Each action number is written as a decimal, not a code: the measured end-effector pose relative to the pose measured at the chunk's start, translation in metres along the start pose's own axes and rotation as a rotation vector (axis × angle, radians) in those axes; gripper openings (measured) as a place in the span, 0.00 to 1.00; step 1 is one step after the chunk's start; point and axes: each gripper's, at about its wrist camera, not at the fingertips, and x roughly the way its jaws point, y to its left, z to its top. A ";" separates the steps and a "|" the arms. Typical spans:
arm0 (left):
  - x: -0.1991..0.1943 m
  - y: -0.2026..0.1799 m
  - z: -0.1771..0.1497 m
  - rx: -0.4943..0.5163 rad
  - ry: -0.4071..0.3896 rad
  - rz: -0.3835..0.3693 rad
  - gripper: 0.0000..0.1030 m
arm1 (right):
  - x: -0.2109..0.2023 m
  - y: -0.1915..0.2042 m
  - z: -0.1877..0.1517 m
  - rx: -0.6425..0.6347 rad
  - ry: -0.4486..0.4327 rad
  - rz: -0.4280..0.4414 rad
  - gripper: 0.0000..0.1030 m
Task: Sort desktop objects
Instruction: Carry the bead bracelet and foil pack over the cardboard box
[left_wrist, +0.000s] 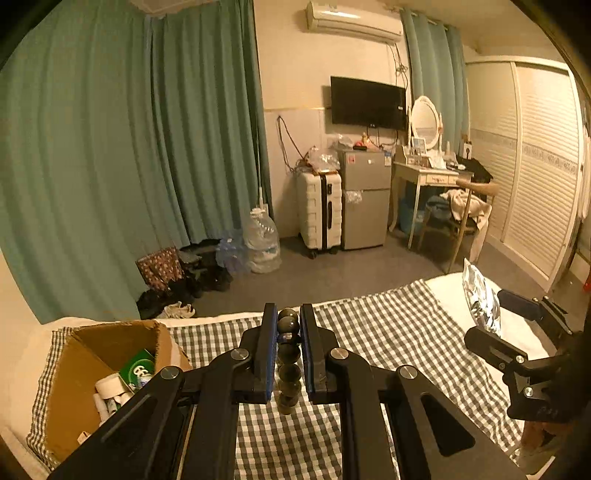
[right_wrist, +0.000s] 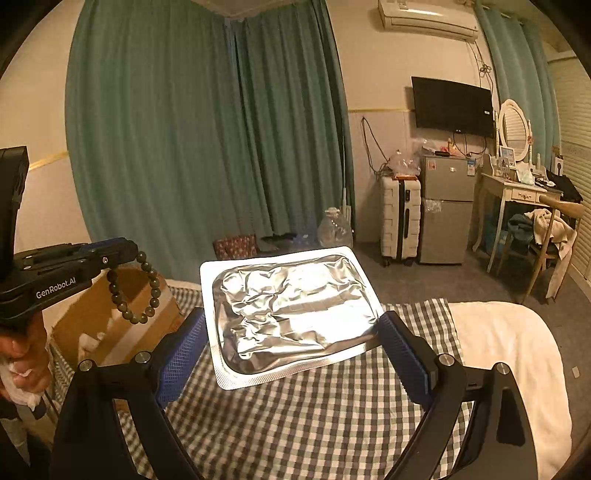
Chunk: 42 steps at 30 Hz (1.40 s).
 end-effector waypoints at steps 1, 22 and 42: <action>-0.004 0.002 0.001 0.000 -0.007 0.001 0.11 | -0.003 0.003 0.002 -0.002 -0.006 0.002 0.90; -0.039 0.102 -0.008 -0.089 -0.037 0.132 0.11 | 0.019 0.094 0.026 -0.046 -0.040 0.105 0.90; -0.031 0.227 -0.071 -0.268 0.065 0.241 0.11 | 0.092 0.225 0.017 -0.148 0.027 0.262 0.90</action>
